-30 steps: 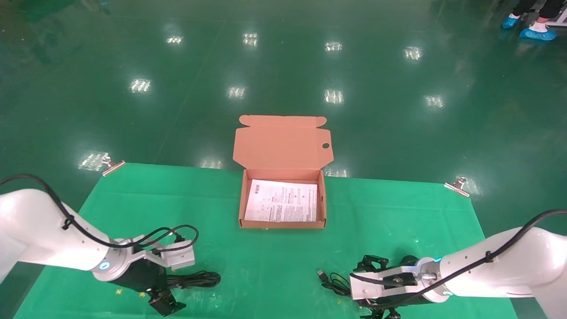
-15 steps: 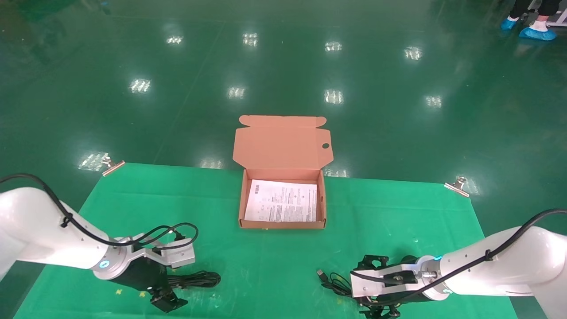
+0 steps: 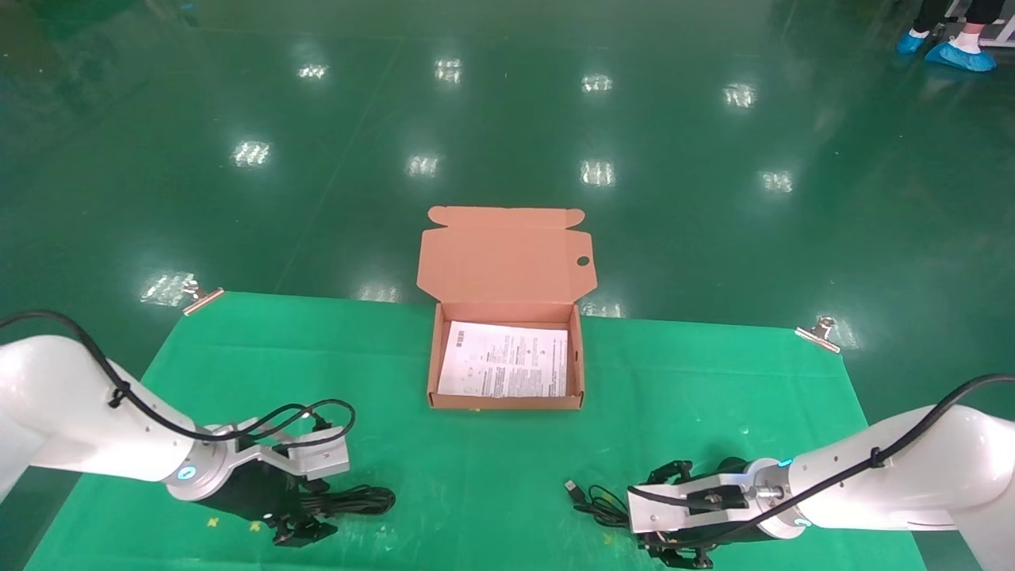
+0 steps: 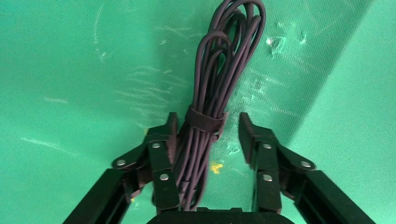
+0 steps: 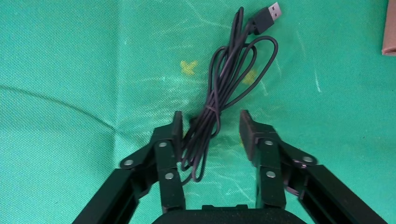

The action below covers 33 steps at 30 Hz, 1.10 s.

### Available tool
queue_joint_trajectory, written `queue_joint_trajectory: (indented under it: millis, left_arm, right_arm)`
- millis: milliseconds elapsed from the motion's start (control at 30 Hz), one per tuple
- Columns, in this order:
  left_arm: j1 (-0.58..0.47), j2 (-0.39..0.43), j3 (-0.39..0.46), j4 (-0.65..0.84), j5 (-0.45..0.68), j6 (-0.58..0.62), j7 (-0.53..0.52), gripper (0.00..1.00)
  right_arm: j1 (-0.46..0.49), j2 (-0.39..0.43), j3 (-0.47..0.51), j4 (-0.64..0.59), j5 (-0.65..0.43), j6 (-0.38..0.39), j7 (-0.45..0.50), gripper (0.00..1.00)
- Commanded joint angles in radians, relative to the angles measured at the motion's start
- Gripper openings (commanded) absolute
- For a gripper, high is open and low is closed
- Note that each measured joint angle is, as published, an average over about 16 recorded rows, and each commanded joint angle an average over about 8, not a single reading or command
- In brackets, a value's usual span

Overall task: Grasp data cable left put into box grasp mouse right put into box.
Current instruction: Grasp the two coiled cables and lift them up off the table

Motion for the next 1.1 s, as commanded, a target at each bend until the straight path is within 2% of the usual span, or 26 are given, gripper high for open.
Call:
queue_joint_trajectory:
  millis: [33,833,1100]
  left_arm:
    - [0.000,0.000,0.000,-0.001,0.000,0.000,0.000,0.00]
    - [-0.001,-0.003,0.001,-0.009,0.002,0.001,0.002,0.00]
    - [-0.034,-0.035,0.004,-0.074,0.019,0.012,0.002,0.00]
  right_arm:
    - [0.000,0.000,0.000,0.001,0.000,-0.001,0.000,0.00]
    - [0.000,0.003,0.001,0.003,0.002,-0.001,0.002,0.00]
    - [0.032,0.063,0.056,0.029,0.068,-0.012,0.027,0.00]
